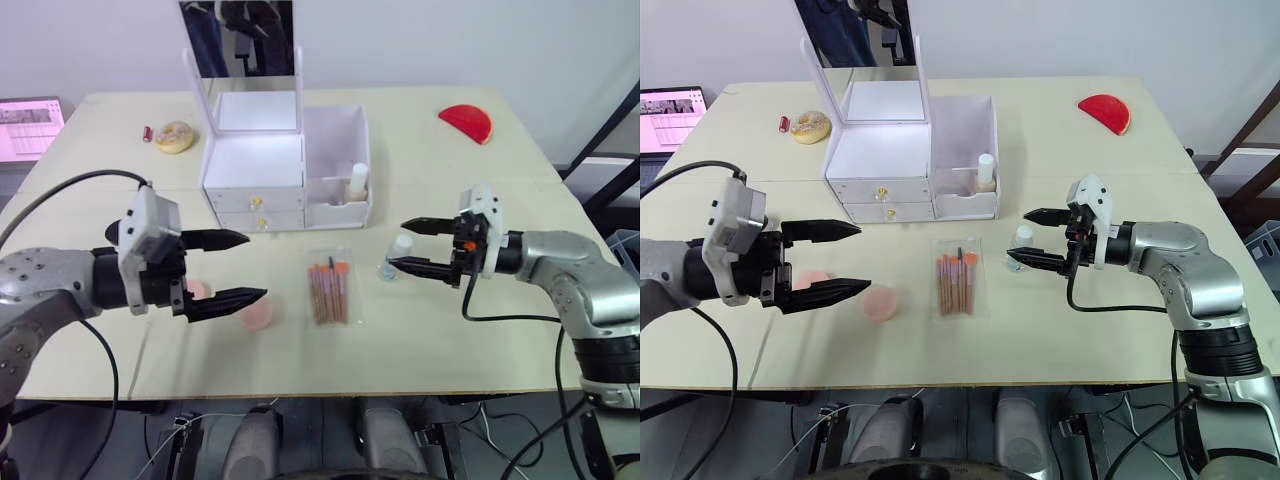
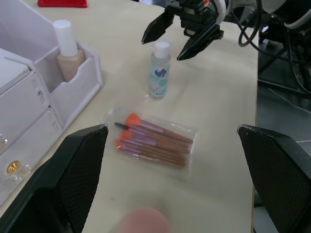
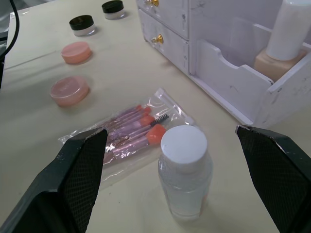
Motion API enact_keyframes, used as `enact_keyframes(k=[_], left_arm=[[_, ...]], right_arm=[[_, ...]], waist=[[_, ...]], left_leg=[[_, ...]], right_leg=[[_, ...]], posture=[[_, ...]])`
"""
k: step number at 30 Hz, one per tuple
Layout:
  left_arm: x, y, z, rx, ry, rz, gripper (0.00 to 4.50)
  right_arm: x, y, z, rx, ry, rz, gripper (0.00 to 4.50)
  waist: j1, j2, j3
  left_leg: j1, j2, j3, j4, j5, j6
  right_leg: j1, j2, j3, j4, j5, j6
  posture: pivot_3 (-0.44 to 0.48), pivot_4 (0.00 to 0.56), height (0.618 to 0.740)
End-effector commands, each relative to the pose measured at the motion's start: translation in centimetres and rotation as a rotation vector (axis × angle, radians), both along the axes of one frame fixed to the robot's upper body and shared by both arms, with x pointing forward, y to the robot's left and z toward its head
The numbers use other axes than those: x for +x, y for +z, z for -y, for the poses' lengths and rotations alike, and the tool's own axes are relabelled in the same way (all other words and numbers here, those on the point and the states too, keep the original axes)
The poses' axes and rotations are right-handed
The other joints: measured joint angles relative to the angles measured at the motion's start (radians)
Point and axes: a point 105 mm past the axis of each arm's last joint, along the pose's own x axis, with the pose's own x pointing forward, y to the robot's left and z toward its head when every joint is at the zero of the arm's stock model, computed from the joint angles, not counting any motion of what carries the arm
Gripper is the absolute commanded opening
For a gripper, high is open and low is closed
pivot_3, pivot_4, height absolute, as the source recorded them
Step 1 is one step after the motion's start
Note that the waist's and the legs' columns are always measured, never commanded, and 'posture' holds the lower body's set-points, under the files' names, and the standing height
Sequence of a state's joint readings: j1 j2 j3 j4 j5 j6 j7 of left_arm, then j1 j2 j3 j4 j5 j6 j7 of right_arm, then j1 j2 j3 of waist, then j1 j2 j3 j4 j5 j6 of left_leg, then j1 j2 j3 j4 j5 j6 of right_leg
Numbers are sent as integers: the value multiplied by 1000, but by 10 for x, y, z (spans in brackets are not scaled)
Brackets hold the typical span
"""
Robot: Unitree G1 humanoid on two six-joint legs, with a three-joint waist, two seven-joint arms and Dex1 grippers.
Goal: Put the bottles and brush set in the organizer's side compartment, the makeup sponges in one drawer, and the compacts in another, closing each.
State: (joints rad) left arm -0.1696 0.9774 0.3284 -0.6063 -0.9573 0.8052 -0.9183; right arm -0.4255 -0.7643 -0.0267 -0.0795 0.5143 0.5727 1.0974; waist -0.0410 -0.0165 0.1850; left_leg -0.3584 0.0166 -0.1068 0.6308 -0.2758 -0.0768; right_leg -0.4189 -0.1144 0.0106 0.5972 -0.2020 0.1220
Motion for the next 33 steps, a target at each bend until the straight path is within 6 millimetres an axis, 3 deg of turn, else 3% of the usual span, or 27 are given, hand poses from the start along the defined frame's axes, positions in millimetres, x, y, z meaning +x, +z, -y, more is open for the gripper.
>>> enact_keyframes(k=[1, 6, 7, 15, 20, 27, 33], left_arm=[[-3, 6, 4, 8, -19, 26, 4500], [-3, 5, 2, 9, -12, 21, 4500], [-3, 4, 2, 9, -11, 20, 4500], [-3, 3, 1, 10, -6, 16, 4500], [0, 3, -3, 11, 9, 13, 4500], [4, 3, -7, 8, 24, 16, 4500], [10, 8, -14, 0, 66, 40, 4500]], right_arm=[[0, 7, -1, 9, 6, 39, 3224], [1, 7, -1, 15, 6, 43, 773], [1, 7, -1, 16, 6, 44, 667], [-1, 16, -5, 31, 28, 66, 667], [3, 57, -24, 60, 97, 149, 667], [46, 118, -68, 103, 83, 189, 667], [77, 137, -98, 94, 90, 213, 667]], waist=[[0, 0, 0], [0, 0, 0], [0, 0, 0], [0, 0, 0], [-4, 0, 0], [-2, 1, 0], [-2, 0, 0]], left_leg=[[0, 0, 0, 0, 0, 0], [0, 0, 0, 0, 0, 0], [0, 0, 0, 0, 0, 0], [0, 0, 0, 0, 0, 0], [0, 0, 0, 0, 0, 0], [0, 0, -1, -2, 0, 0], [-6, 0, -1, -1, 0, 0]], right_leg=[[0, 0, 0, 0, 0, 0], [0, 0, 0, 0, 0, 0], [0, 0, 0, 0, 0, 0], [0, 0, 0, 0, 0, 0], [0, 0, 0, 0, 0, 0], [-1, 1, 0, 0, 0, 0], [-5, 1, 0, -2, 0, 0]], posture=[[0, 150, 739], [0, 150, 739], [0, 150, 739], [0, 150, 739], [0, 150, 739], [0, 150, 739], [0, 150, 739]])
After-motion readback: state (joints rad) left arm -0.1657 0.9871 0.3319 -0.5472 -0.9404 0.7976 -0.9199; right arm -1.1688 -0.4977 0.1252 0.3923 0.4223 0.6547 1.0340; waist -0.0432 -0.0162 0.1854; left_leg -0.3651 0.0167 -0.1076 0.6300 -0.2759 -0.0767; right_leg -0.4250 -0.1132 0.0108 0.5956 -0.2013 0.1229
